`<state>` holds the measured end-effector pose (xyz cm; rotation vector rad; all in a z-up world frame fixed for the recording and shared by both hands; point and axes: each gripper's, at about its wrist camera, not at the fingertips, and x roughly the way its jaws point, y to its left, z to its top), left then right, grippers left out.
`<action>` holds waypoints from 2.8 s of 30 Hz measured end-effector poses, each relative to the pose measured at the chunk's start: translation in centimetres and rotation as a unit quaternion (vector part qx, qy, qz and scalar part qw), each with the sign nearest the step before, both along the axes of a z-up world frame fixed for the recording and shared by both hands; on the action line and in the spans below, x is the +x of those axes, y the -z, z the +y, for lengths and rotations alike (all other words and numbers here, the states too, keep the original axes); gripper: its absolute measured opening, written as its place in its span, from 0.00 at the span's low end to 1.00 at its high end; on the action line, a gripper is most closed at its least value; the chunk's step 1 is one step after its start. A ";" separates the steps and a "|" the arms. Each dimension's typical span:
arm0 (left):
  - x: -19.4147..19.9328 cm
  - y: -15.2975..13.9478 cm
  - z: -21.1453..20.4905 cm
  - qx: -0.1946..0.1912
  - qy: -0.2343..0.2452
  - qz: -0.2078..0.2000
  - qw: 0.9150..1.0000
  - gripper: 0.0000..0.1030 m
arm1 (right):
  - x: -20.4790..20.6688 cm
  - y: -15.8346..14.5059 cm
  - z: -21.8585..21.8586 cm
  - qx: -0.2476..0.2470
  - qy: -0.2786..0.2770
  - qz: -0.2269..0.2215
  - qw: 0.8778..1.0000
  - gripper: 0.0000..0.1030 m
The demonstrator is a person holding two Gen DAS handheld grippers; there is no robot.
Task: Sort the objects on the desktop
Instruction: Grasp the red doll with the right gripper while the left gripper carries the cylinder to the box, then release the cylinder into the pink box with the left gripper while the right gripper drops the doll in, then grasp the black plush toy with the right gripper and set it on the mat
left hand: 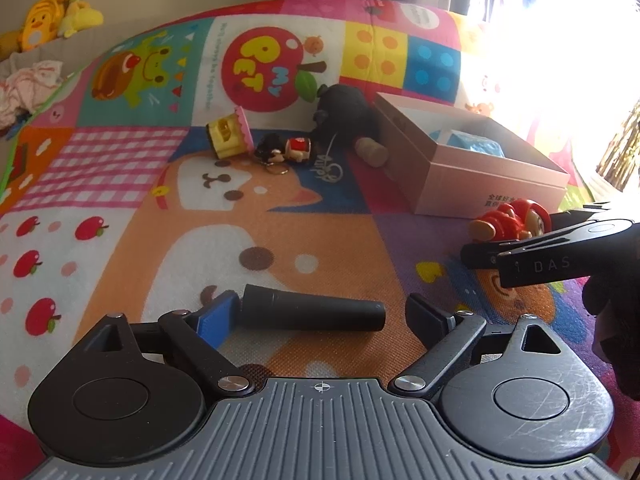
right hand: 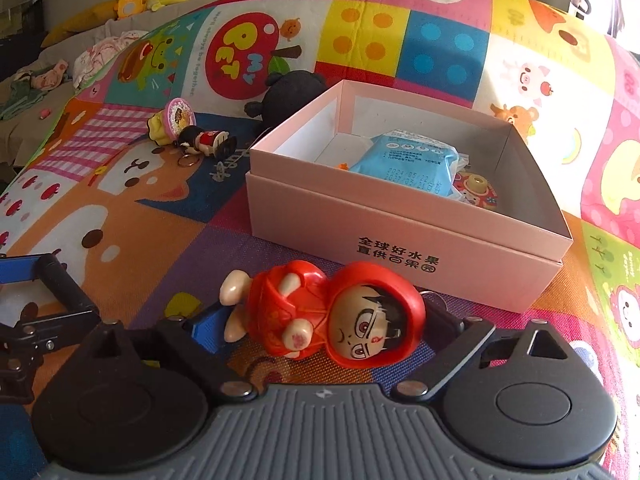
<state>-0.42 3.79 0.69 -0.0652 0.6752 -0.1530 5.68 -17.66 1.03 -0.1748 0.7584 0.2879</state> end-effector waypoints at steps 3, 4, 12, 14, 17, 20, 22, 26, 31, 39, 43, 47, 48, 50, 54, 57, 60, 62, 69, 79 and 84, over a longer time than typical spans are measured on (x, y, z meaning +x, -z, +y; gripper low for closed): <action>0.0 0.0 0.0 0.001 0.000 0.000 1.000 0.91 | -1.8 -0.7 -0.5 -0.008 -0.016 -0.005 1.000 0.92; 0.0 0.0 0.0 0.002 -0.001 0.000 1.000 0.91 | -2.7 -1.1 -0.8 -0.011 -0.021 -0.009 1.000 0.92; -0.5 -0.1 -1.5 0.052 0.006 -0.005 0.999 0.78 | -8.7 -3.6 -3.7 -0.027 -0.051 -0.016 0.998 0.92; -0.9 -0.3 -2.0 0.064 0.014 -0.004 0.998 0.78 | -10.2 -3.7 -4.2 -0.042 -0.060 -0.020 0.997 0.92; -2.0 -1.0 -2.9 0.066 0.049 0.001 0.997 0.78 | -11.9 -4.5 -5.1 -0.050 -0.071 -0.028 0.996 0.92; -3.1 -3.0 -4.1 0.055 0.084 -0.009 0.995 0.78 | -13.0 -6.5 -6.6 -0.034 -0.061 -0.057 0.996 0.92; -3.3 -4.9 -4.8 0.048 0.100 -0.030 0.993 0.78 | -13.2 -8.4 -8.0 -0.011 -0.042 -0.086 0.995 0.92; -2.0 -8.7 -7.1 0.062 0.121 -0.089 0.987 0.78 | -13.0 -11.4 -10.3 0.013 -0.009 -0.141 0.990 0.92; 3.0 -10.5 -10.7 0.101 0.151 -0.145 0.973 0.78 | -11.9 -12.1 -11.6 0.013 0.010 -0.168 0.986 0.92; 10.8 -8.0 -13.5 0.183 0.181 -0.168 0.951 0.93 | -8.8 -10.1 -12.4 0.007 0.034 -0.139 0.990 0.92; 9.6 -7.1 -10.2 0.125 0.158 -0.142 0.969 0.95 | -7.0 -9.6 -11.8 -0.012 0.036 -0.141 0.989 0.92; 7.2 -5.7 -6.5 0.058 0.111 -0.099 0.987 0.97 | -4.2 -9.7 -9.7 -0.043 0.022 -0.151 0.987 0.92; 6.6 -5.3 -5.6 0.035 0.103 -0.089 0.990 0.97 | -3.5 -9.7 -9.0 -0.050 0.016 -0.154 0.987 0.92; 5.7 -4.5 -4.3 0.003 0.096 -0.074 0.993 0.98 | -1.1 -10.1 -7.4 -0.060 0.006 -0.151 0.987 0.92; 4.7 -3.1 -2.2 -0.015 0.079 -0.058 0.995 0.98 | 5.1 -11.0 -4.7 -0.012 0.004 -0.094 0.995 0.92; 4.3 -2.6 -0.4 -0.030 0.060 -0.058 0.996 0.98 | 10.1 -11.1 -2.7 0.021 0.022 -0.055 0.998 0.92; 3.9 -2.4 1.6 -0.061 0.045 -0.055 0.996 0.98 | 14.5 -10.3 -1.1 0.044 0.036 -0.023 0.998 0.92; 3.6 -2.3 2.8 -0.078 0.033 -0.055 0.995 0.99 | 17.2 -9.8 -0.6 0.061 0.043 0.010 0.997 0.93; 4.1 -1.4 5.6 -0.142 -0.006 -0.053 0.988 0.99 | 18.6 -10.5 -0.2 0.054 0.078 0.004 0.995 0.97; 4.7 -0.3 7.1 -0.169 -0.047 -0.041 0.984 1.00 | 21.4 -8.6 11.0 -0.015 0.000 0.017 1.000 0.97; 4.9 0.1 7.1 -0.163 -0.051 -0.034 0.985 1.00 | 24.3 -4.8 15.6 -0.124 0.013 -0.003 0.992 0.97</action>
